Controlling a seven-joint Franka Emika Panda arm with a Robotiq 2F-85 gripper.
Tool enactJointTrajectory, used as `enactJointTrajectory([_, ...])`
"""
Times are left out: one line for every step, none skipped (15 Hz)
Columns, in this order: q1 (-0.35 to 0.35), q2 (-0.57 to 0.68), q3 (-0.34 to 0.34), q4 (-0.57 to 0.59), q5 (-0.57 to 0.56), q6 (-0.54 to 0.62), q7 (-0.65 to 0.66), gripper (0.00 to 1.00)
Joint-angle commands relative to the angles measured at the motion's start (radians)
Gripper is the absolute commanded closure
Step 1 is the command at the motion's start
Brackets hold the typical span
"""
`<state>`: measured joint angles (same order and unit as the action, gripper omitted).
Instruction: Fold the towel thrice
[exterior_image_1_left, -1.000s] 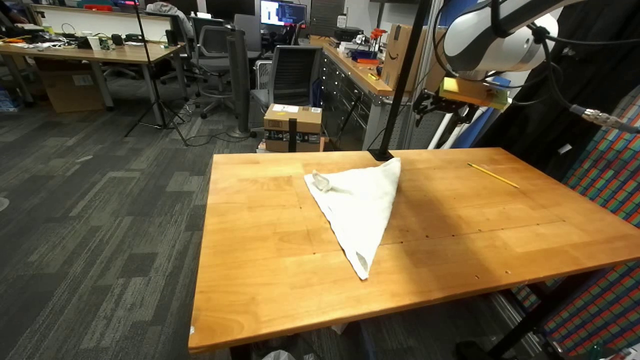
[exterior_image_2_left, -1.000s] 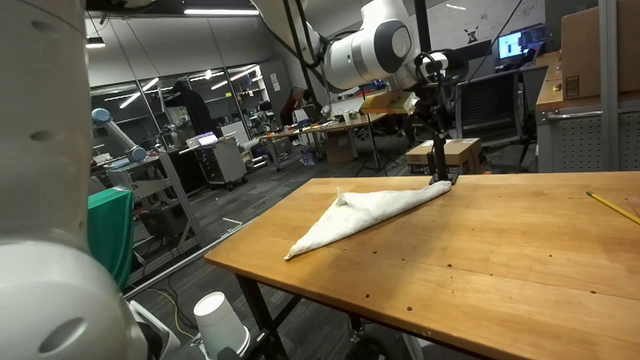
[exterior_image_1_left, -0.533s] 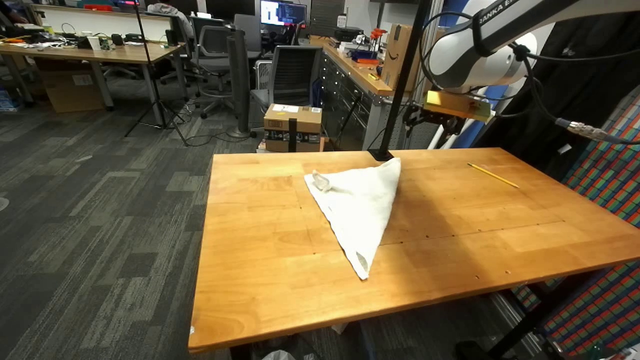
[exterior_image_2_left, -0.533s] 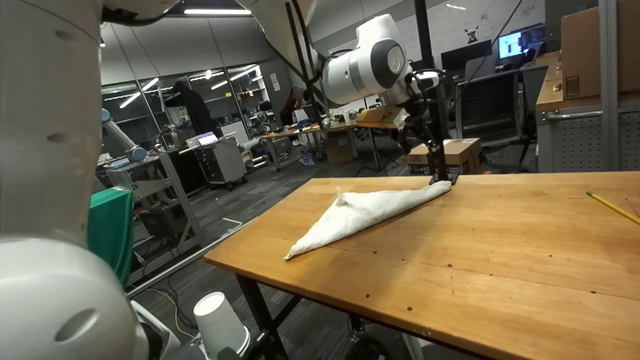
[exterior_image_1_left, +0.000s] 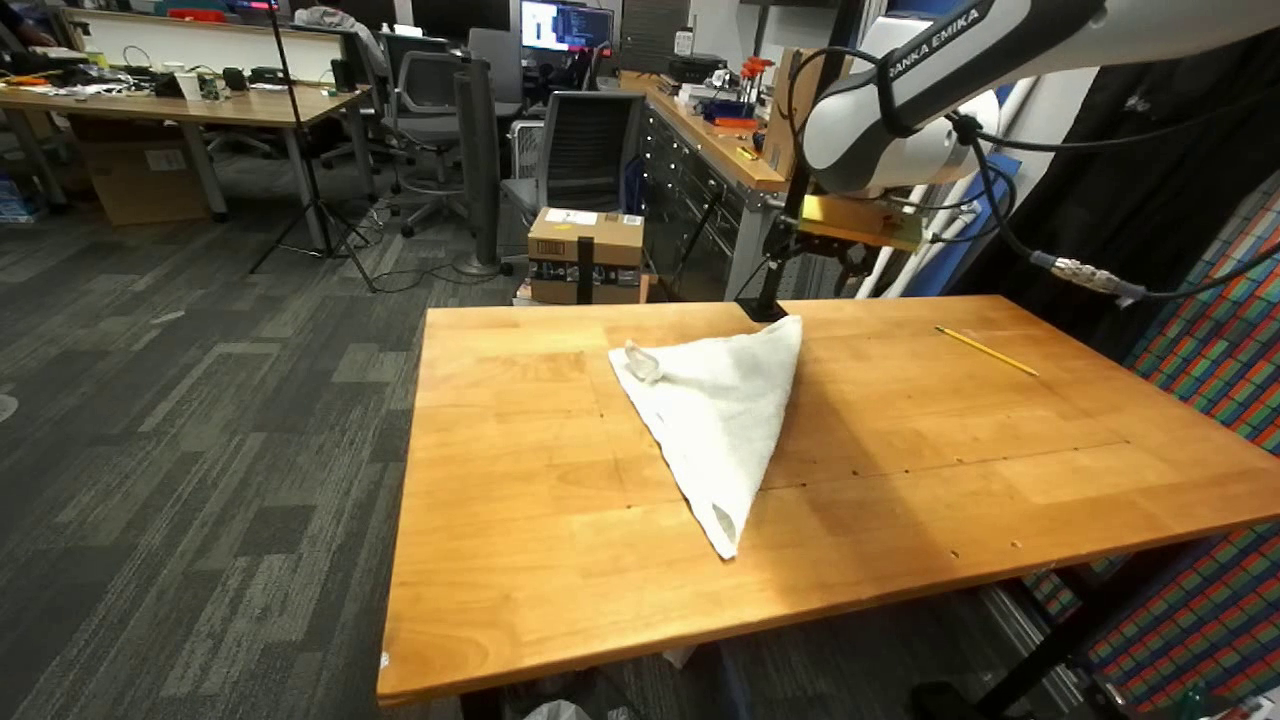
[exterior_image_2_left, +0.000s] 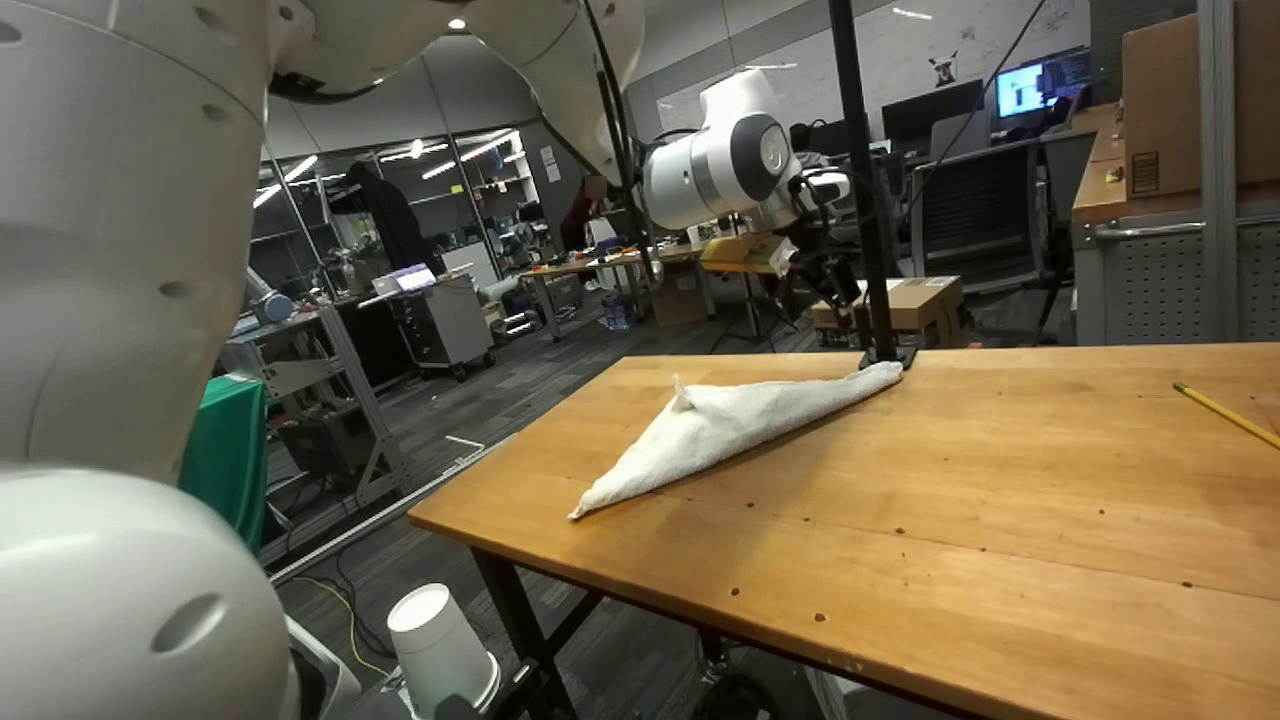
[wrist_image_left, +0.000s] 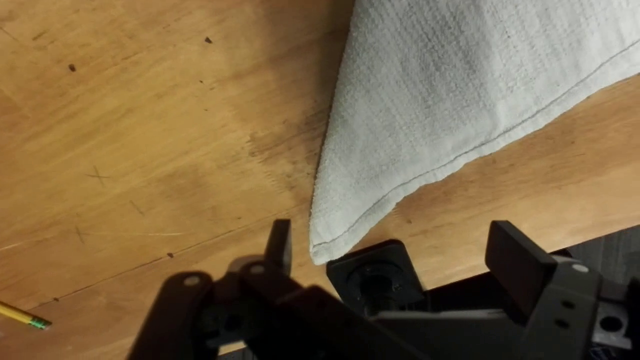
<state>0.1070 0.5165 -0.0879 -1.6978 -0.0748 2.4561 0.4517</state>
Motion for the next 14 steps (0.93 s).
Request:
enactJointTrajectory([0.023,0.079,-0.021,0.145,-0.018,-0.063,0.019,0.00])
enactJointTrajectory([0.022,0.100,-0.020,0.173,-0.015,-0.075,0.015,0.00])
enactJointTrajectory([0.021,0.121,-0.022,0.201,-0.014,-0.087,0.014,0.00])
enactJointTrajectory([0.019,0.141,-0.023,0.226,-0.013,-0.098,0.012,0.00])
enactJointTrajectory([0.017,0.165,-0.025,0.254,-0.012,-0.110,0.010,0.00])
enactJointTrajectory([0.016,0.186,-0.027,0.281,-0.010,-0.121,0.008,0.00])
enactJointTrajectory([0.014,0.209,-0.030,0.308,-0.009,-0.133,0.006,0.00])
enactJointTrajectory([0.013,0.232,-0.032,0.337,-0.008,-0.145,0.005,0.00])
enactJointTrajectory([0.013,0.252,-0.034,0.363,-0.007,-0.155,0.004,0.00])
enactJointTrajectory([0.011,0.274,-0.035,0.392,-0.004,-0.170,0.003,0.00])
enactJointTrajectory([0.011,0.293,-0.038,0.416,-0.005,-0.180,0.003,0.00])
enactJointTrajectory([0.010,0.313,-0.038,0.440,-0.003,-0.194,0.001,0.00])
enactJointTrajectory([0.009,0.331,-0.038,0.461,-0.001,-0.207,0.001,0.00])
enactJointTrajectory([0.008,0.348,-0.038,0.482,0.000,-0.219,0.000,0.00])
